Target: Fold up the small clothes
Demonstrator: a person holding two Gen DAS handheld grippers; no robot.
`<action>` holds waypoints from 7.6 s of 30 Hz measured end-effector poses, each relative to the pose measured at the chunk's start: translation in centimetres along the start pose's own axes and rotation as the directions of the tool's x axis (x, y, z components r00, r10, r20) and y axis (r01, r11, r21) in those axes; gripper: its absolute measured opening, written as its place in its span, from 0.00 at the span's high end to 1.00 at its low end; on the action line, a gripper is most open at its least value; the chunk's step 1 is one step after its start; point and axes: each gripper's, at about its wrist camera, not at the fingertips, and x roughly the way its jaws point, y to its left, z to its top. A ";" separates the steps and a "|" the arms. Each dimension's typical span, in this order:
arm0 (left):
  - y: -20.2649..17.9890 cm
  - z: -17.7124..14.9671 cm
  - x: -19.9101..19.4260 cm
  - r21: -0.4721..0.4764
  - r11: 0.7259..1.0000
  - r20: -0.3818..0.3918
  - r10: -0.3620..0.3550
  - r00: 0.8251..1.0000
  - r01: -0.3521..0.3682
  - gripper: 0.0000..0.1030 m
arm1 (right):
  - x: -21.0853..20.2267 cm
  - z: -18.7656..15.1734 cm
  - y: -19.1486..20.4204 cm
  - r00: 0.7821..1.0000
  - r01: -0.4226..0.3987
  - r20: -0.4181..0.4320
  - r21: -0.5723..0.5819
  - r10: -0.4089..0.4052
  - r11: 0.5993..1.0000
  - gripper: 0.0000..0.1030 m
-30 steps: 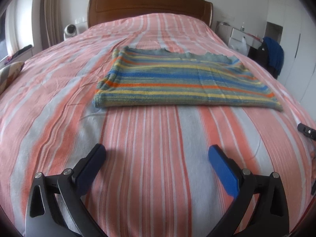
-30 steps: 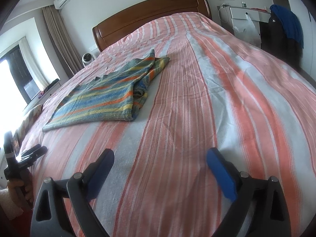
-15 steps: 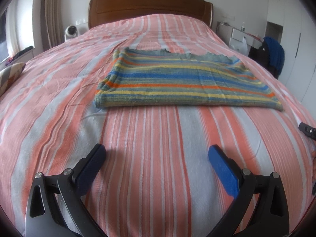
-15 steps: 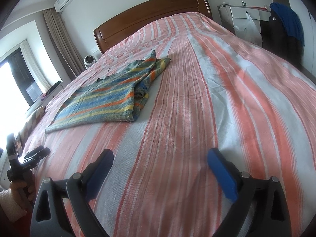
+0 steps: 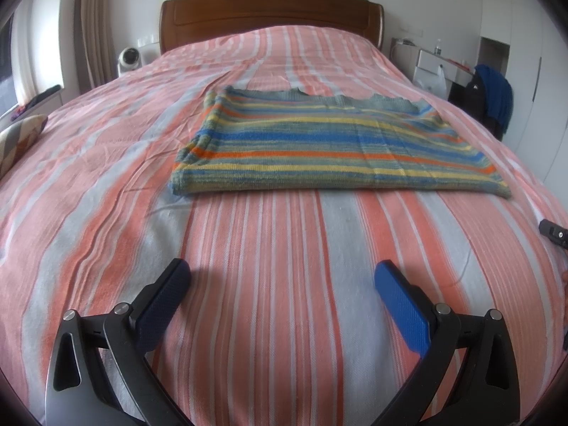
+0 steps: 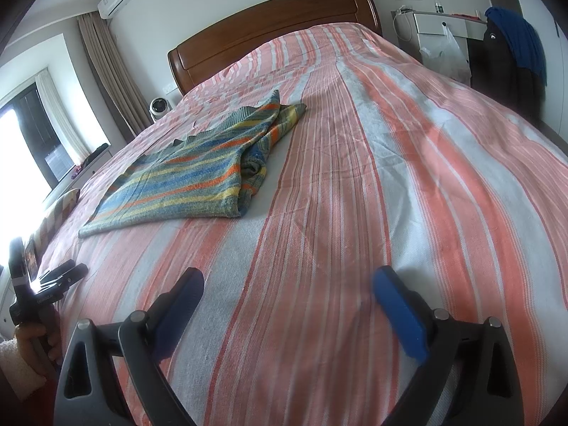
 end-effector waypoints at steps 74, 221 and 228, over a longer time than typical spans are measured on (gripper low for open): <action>11.1 9.0 1.7 -0.252 0.966 -0.109 -0.076 0.991 0.047 0.26 | 25.4 19.3 32.4 0.837 -0.470 -0.285 0.068 0.468 0.880 0.41; 10.0 15.5 5.6 -0.032 0.996 -0.095 0.076 0.993 -0.079 0.22 | 16.3 14.8 25.1 0.997 0.030 -0.067 -0.185 -0.043 0.982 0.05; 6.8 10.9 -5.0 0.055 0.975 0.121 0.206 0.971 -0.214 0.01 | 5.9 9.9 24.4 0.990 0.143 0.068 -0.385 -0.127 0.912 0.03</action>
